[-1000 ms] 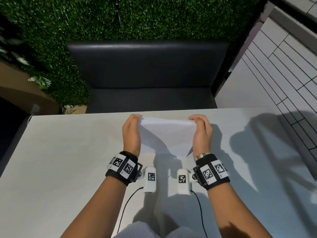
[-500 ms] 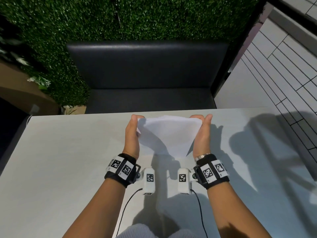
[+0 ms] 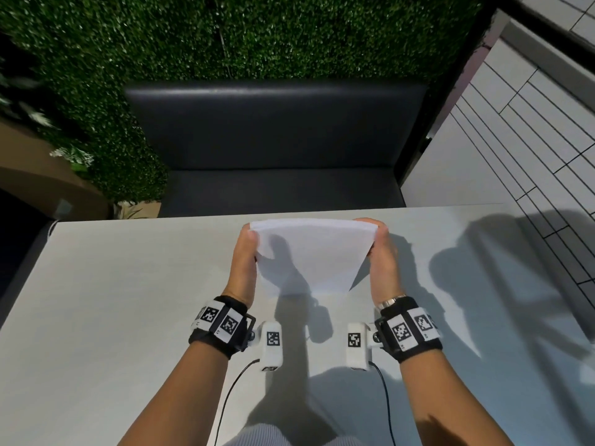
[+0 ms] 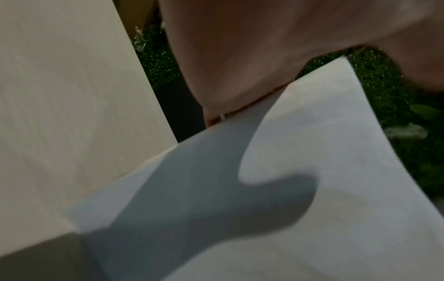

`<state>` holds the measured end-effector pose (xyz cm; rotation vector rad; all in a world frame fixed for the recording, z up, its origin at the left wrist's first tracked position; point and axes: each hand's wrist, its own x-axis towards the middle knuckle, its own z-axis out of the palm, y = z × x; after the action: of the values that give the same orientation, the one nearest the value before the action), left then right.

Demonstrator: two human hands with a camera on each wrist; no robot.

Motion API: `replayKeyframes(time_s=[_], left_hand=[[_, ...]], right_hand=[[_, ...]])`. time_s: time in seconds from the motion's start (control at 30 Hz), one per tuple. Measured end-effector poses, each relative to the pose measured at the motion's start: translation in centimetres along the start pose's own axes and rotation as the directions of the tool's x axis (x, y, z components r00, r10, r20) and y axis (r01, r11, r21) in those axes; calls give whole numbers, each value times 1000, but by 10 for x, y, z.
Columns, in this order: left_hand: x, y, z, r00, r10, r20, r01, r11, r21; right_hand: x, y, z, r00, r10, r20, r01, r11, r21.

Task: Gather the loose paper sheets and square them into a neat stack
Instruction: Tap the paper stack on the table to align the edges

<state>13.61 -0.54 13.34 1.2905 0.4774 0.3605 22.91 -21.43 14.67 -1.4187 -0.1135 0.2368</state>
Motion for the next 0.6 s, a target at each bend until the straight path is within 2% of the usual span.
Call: replayKeyframes(time_s=[0.07,0.1,0.2,0.3,0.4,0.47,0.6], left_hand=[[-3,-11,-6,998,-27,59,22,996,83],[-2,-17,-6,997,-61,48,53,989,138],[3,-28,0,985,-160,-68,172,945,277],[11,-39,1,969,-212,-128,242,922,302],[9,-35,1,983,-137,-122,166,948,272],[6,-35,-2,984,-134,-116,158,961,228],[8,-57,-13,960,-248,-127,272,934,231]], right_hand=[[-2,10,-10,989,101,107,-96,994,-57],[-1,18,-12,978,175,111,-162,980,-111],[10,38,-8,954,298,-29,-294,911,-290],[17,50,-4,945,321,-67,-326,900,-289],[14,50,-2,960,266,-89,-280,928,-246],[10,52,-3,960,261,-103,-277,937,-212],[6,71,-6,916,385,-109,-400,887,-231]])
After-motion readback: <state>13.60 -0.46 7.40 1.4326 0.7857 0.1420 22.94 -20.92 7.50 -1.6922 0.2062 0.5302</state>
